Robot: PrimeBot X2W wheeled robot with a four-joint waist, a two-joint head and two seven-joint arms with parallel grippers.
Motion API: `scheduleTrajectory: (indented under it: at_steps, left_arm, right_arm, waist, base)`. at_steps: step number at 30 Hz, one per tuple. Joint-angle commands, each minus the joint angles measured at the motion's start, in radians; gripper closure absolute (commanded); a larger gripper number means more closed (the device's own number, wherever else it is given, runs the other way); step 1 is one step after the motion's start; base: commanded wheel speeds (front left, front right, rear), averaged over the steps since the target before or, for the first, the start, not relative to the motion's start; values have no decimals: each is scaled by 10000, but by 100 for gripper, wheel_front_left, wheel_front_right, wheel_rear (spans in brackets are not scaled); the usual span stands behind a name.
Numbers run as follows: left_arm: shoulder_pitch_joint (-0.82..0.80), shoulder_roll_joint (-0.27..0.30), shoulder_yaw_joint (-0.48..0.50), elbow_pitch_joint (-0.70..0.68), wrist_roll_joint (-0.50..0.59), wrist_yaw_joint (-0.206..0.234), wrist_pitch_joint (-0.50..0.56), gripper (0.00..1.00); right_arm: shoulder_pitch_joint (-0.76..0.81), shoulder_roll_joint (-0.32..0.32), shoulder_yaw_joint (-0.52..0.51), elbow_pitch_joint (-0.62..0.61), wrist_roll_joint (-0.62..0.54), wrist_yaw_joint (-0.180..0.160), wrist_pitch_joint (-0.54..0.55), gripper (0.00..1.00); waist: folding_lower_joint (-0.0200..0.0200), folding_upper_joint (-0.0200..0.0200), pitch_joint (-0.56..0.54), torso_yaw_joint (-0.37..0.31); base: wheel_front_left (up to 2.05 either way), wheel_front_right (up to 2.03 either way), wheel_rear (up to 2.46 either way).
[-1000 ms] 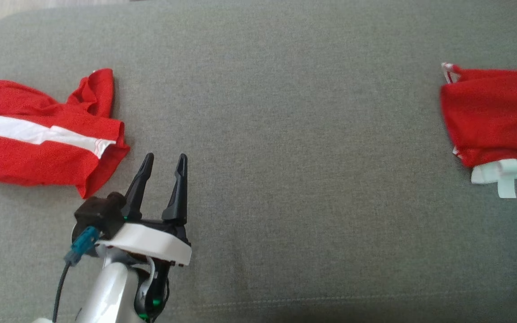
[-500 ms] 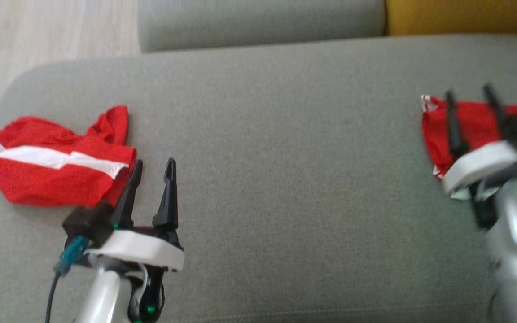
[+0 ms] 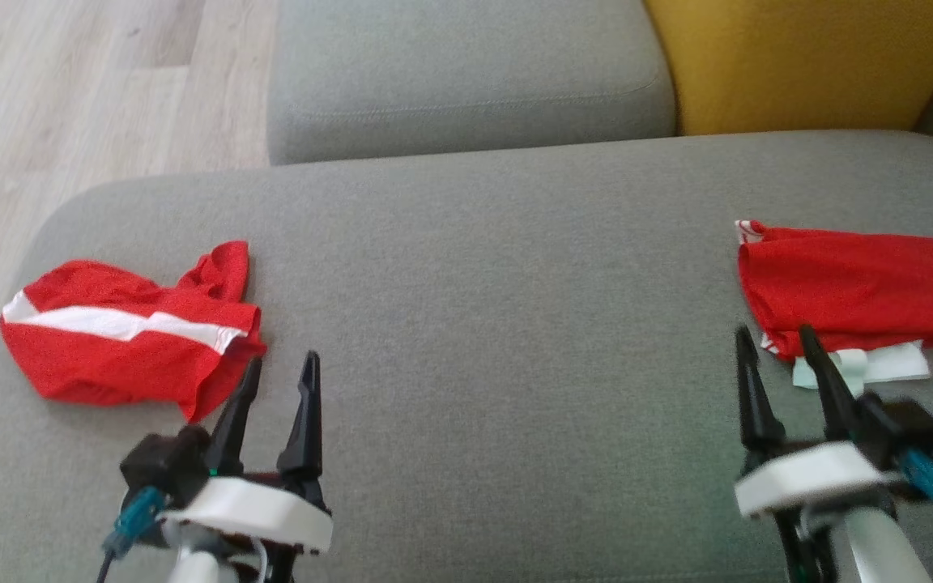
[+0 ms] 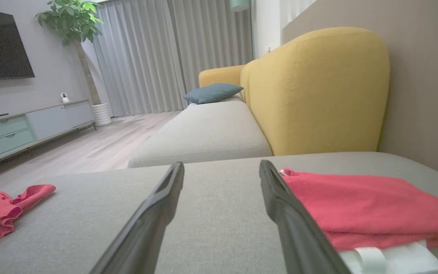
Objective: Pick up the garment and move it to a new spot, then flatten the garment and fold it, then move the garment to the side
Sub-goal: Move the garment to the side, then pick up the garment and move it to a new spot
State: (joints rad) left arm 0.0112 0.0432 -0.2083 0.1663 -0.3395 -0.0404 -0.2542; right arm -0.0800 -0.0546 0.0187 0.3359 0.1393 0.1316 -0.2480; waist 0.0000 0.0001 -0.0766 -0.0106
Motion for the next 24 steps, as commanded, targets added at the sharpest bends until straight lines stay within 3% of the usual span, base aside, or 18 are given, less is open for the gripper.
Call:
scheduleTrajectory:
  at_steps: [1,8,24]
  left_arm:
    - [-314,70,425,-341,38,-31,-76,0]
    - [132,70,316,-399,55,35,-76,0]
    - [240,70,268,-434,189,206,-76,0]
  right_arm:
    - [-151,11,79,-463,-19,-9,-135,0]
    - [810,40,-91,-936,493,-9,-136,0]
    - [1091,42,133,-1041,494,-9,-137,0]
  waist:
    - [0,-1,-57,-43]
    - [0,-1,-157,-126]
    - [0,-1,-108,-74]
  base:
    - [0,0,0]
    - [0,0,0]
    - [0,0,0]
